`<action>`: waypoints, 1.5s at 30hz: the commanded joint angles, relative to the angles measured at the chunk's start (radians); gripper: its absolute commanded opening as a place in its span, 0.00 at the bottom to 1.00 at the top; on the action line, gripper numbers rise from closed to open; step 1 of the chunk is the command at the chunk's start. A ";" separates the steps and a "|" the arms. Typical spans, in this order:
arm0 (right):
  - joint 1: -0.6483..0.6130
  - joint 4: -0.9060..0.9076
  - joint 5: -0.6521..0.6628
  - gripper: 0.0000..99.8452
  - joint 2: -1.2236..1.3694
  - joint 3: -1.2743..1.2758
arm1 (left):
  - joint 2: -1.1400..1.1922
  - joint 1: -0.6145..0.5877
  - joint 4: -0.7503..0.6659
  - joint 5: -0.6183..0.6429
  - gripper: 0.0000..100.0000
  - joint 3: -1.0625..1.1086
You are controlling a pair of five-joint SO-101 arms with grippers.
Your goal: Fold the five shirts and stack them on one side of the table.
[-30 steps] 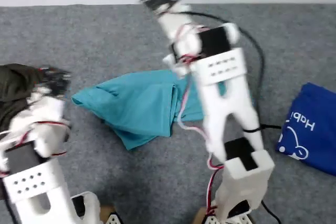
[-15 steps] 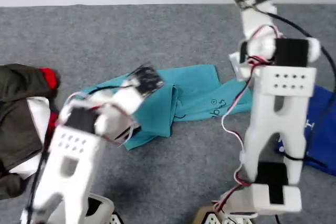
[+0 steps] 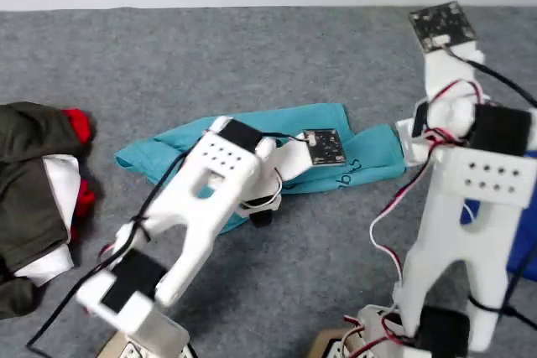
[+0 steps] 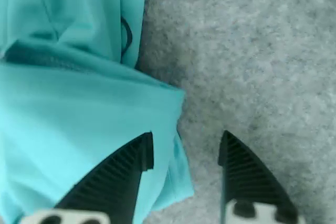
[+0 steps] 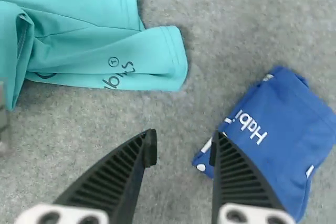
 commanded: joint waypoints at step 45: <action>-0.056 0.004 0.097 0.18 -0.228 0.163 | -0.652 -0.658 0.242 -0.063 0.00 -0.087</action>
